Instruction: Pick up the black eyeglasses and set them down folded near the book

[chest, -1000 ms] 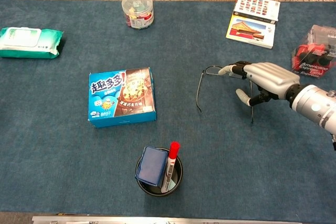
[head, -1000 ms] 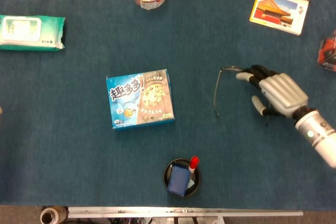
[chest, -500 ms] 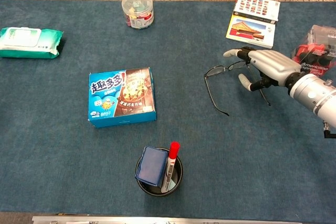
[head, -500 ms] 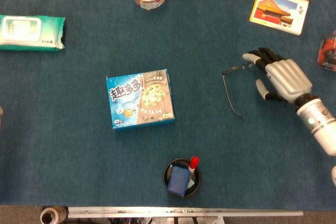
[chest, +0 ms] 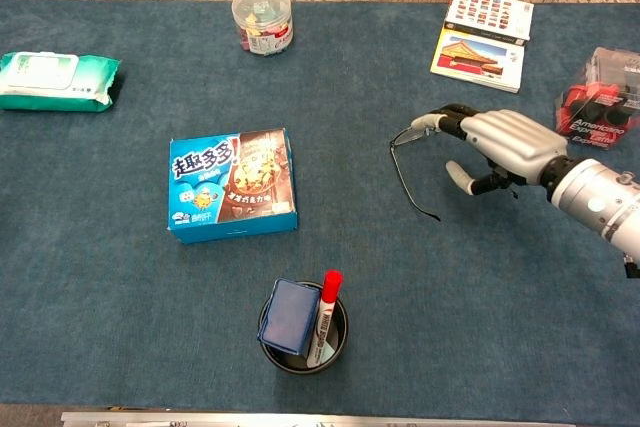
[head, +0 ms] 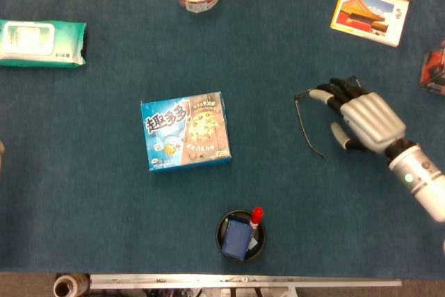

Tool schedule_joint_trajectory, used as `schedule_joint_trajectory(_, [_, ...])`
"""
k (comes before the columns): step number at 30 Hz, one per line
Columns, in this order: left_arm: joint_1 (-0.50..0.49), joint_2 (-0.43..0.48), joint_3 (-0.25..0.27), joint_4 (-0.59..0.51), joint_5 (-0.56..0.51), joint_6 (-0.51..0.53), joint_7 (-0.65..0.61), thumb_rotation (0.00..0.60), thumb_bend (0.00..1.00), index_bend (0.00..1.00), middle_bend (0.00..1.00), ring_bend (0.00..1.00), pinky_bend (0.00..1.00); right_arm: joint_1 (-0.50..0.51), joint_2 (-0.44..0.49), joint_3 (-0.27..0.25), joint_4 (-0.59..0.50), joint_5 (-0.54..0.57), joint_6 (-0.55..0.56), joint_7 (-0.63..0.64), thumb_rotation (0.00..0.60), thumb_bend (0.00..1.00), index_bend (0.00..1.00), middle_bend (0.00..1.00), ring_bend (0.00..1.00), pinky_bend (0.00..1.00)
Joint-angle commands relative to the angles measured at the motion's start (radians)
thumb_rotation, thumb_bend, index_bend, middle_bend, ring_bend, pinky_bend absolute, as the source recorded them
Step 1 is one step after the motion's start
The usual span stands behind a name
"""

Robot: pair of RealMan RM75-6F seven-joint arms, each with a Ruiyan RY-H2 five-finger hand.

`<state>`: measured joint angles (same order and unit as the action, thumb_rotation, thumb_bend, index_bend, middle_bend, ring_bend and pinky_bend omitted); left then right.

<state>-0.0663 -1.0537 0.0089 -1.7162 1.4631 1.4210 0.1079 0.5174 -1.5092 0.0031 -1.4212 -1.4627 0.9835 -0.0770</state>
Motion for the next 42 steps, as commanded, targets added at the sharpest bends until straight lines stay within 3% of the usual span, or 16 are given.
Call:
schedule_joint_trajectory(1, [0.0,0.0,0.0,0.0,0.0,-0.001,0.0,0.6,0.48,0.52,0.45,0.37,0.46,-0.013,0.003,-0.029,-0.03,-0.064,0.056,-0.067,0.6,0.54,0.15,0.17,0.06,0.22])
schedule_joint_trajectory(9, [-0.001,0.001,0.001,-0.002,0.0,-0.002,0.001,0.6,0.48,0.52,0.45,0.37,0.46,-0.042,-0.015,-0.05,-0.025,-0.163,0.169,-0.212,0.6,0.54,0.17,0.28,0.07,0.22])
schedule_joint_trajectory(15, [-0.001,0.0,0.002,-0.003,0.001,-0.002,0.006,0.6,0.48,0.52,0.45,0.37,0.46,-0.069,-0.045,-0.03,0.006,-0.169,0.229,-0.357,0.6,0.54,0.28,0.34,0.13,0.23])
schedule_joint_trajectory(26, [-0.004,-0.002,0.006,-0.003,0.0,-0.014,0.015,0.6,0.48,0.52,0.45,0.37,0.46,-0.088,-0.092,0.039,0.018,-0.083,0.246,-0.516,0.6,0.54,0.44,0.47,0.27,0.34])
schedule_joint_trajectory(42, [-0.003,0.001,0.004,-0.006,-0.001,-0.008,0.01,0.6,0.48,0.52,0.45,0.37,0.46,-0.086,-0.117,0.112,0.03,0.118,0.175,-0.553,0.6,0.54,0.48,0.5,0.32,0.39])
